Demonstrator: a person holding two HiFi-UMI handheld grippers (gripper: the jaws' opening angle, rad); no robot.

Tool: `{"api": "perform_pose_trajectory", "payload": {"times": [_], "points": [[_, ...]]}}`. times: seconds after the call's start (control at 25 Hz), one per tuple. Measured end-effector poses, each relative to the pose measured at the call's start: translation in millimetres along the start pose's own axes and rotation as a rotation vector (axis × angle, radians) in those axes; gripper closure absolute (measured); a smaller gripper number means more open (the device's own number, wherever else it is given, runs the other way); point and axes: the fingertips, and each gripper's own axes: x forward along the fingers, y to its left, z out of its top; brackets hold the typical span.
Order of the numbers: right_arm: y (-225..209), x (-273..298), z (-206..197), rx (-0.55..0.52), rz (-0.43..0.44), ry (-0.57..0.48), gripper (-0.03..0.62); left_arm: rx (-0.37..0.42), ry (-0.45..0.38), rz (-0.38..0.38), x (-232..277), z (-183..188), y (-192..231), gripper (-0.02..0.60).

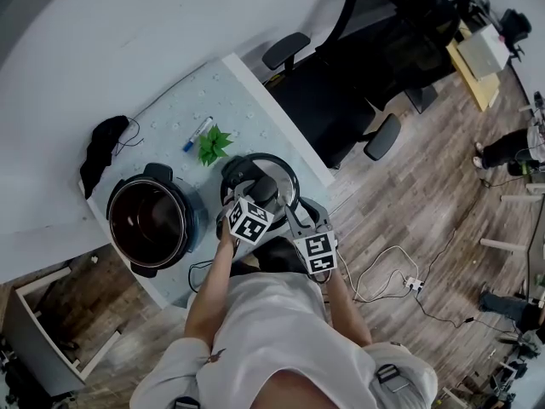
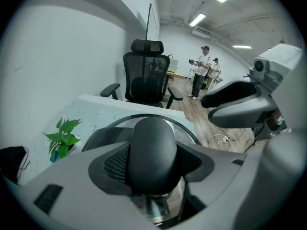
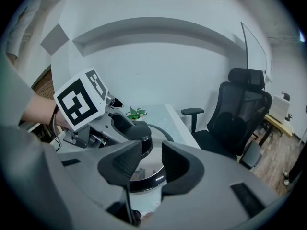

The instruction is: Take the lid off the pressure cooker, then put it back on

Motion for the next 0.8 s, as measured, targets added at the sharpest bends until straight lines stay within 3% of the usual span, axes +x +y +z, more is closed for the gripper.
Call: {"api": "perform_pose_trajectory", "payload": {"times": [0.36, 0.8], "points": [[10.6, -15.5, 29.8, -0.024, -0.003, -0.013, 0.459, 0.062, -0.005, -0.017, -40.2, 24.3, -5.7, 0.308], [32.6, -52.5, 98.4, -0.085, 0.002, -0.133, 0.457, 0.101, -0.04, -0.034, -100.6, 62.7, -11.2, 0.308]]}}
